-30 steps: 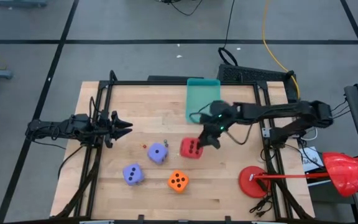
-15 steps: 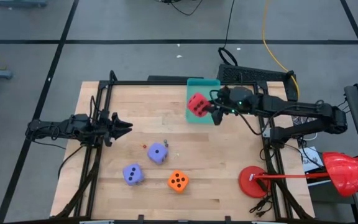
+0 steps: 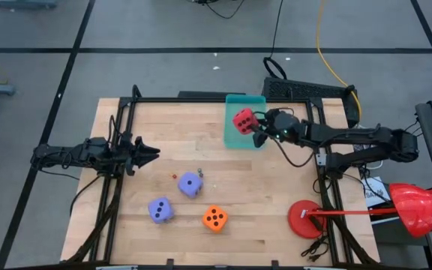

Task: Pick & Place Dice
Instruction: Put the large red die into the green bin

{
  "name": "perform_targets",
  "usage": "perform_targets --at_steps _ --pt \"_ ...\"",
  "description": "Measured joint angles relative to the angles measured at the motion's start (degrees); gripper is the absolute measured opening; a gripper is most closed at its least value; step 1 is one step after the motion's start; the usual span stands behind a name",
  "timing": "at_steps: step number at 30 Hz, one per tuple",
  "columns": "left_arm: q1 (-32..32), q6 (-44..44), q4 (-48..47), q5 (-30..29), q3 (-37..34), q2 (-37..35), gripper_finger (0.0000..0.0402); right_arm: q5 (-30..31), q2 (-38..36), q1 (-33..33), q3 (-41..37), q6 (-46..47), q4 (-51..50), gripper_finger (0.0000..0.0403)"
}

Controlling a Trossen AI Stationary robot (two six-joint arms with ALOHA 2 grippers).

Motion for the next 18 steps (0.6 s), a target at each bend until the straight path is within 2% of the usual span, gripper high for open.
perform_targets --at_steps 4,12,18 --pt "0.0 -0.2 0.0 0.0 0.0 0.0 0.0152 0.2 0.7 -0.2 -4.5 0.1 6.8 0.0175" --pt "0.0 -0.3 0.0 0.0 0.0 0.0 0.0152 -0.1 3.6 -2.7 -6.4 -0.3 7.1 0.0177" --pt "0.0 -1.7 0.0 0.0 0.0 0.0 0.0152 -0.3 3.7 -2.4 -6.4 -0.3 5.6 0.0215"
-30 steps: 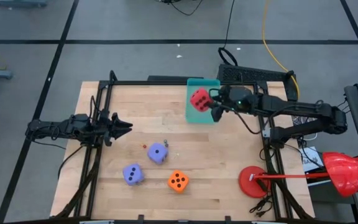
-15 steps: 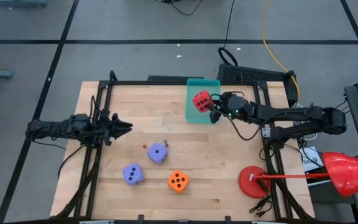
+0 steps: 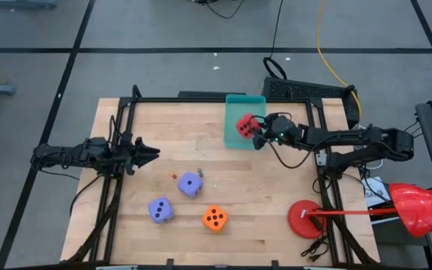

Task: Pick & Place Dice
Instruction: Put the large red die into the green bin, then put the orange die into the green bin

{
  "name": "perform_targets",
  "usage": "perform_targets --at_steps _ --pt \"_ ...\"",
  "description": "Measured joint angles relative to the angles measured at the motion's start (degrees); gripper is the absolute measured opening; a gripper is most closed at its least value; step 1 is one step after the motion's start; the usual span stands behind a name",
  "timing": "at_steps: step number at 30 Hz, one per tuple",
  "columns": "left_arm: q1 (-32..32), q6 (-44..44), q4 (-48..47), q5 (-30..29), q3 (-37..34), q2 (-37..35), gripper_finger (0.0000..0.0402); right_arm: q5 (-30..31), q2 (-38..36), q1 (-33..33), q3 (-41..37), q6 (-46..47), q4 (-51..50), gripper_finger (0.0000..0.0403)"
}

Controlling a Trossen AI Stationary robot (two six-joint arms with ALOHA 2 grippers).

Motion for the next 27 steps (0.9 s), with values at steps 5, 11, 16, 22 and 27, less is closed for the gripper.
perform_targets --at_steps 5,11,16,22,27 --pt "0.0 0.0 0.0 0.0 0.0 0.0 0.0152 -1.6 -0.1 0.0 0.0 1.0 -0.7 0.0259" --pt "0.0 0.0 0.0 0.0 0.0 0.0 0.0152 -3.8 -0.8 0.1 0.0 3.5 -0.3 0.0287" --pt "0.0 -0.2 0.0 0.0 0.0 0.0 0.0152 -4.5 -3.7 0.7 0.0 5.0 2.6 0.029" --pt "0.0 0.2 0.0 0.0 0.0 0.0 0.0152 -4.5 -9.3 1.2 0.0 3.2 8.6 0.0284" --pt "0.0 0.6 0.0 0.0 0.0 0.0 0.0152 -7.1 -13.5 1.2 0.0 0.1 12.4 0.0274"
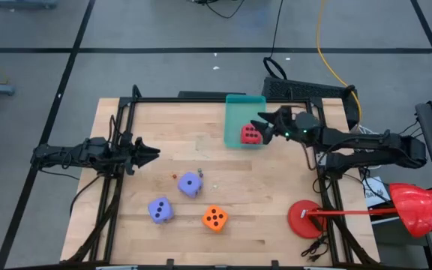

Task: Pick & Place Dice
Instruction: Put the orange die into the green bin

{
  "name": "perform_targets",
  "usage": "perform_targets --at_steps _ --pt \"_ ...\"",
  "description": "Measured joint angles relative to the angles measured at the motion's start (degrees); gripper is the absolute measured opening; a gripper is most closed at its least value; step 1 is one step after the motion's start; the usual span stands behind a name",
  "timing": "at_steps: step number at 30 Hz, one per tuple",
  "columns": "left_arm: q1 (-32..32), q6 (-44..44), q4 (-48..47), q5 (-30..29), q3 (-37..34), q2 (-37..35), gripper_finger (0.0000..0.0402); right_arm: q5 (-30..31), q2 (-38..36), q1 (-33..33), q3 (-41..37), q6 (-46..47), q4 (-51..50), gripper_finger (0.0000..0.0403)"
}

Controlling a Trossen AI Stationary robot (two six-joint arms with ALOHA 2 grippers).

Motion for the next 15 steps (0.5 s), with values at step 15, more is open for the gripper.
perform_targets --at_steps 15 --pt "0.0 5.6 1.1 0.0 0.0 0.0 0.0152 -25.7 -1.9 3.8 0.0 2.6 15.2 0.0265"
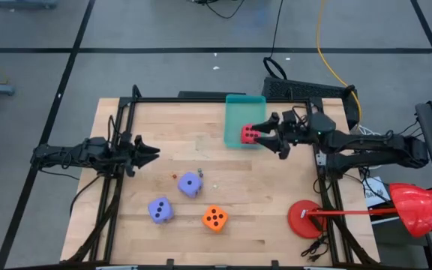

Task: Pick & Place Dice
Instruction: Put the orange die into the green bin

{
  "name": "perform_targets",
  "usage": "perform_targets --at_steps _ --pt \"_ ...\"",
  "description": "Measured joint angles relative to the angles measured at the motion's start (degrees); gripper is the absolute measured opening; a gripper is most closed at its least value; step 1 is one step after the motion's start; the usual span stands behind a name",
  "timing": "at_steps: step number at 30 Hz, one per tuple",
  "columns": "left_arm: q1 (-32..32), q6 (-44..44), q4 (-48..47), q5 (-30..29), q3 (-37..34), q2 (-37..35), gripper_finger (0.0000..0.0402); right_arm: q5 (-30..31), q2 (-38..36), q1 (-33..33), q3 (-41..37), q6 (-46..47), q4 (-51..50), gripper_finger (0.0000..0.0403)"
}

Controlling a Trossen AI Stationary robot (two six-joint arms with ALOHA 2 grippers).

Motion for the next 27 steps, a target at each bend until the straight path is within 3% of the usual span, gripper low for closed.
perform_targets --at_steps 6,12,19,23,27 --pt "0.0 -1.8 8.3 0.1 0.0 0.0 0.0152 0.8 4.7 6.9 0.0 5.1 15.1 0.0258" --pt "0.0 -4.9 12.8 1.6 0.1 0.0 0.0152 7.6 9.8 12.7 0.0 5.4 20.9 0.0253" --pt "0.0 -9.4 12.7 10.5 0.5 0.0 0.0152 11.2 15.7 17.7 3.9 6.0 21.0 0.0253" --pt "0.0 -8.6 12.3 11.5 0.5 0.0 0.0152 12.3 19.4 19.6 10.0 2.6 19.7 0.0253" --pt "0.0 -6.5 11.3 11.6 0.5 0.0 0.0152 12.3 23.0 20.7 18.7 -0.6 11.9 0.0253"
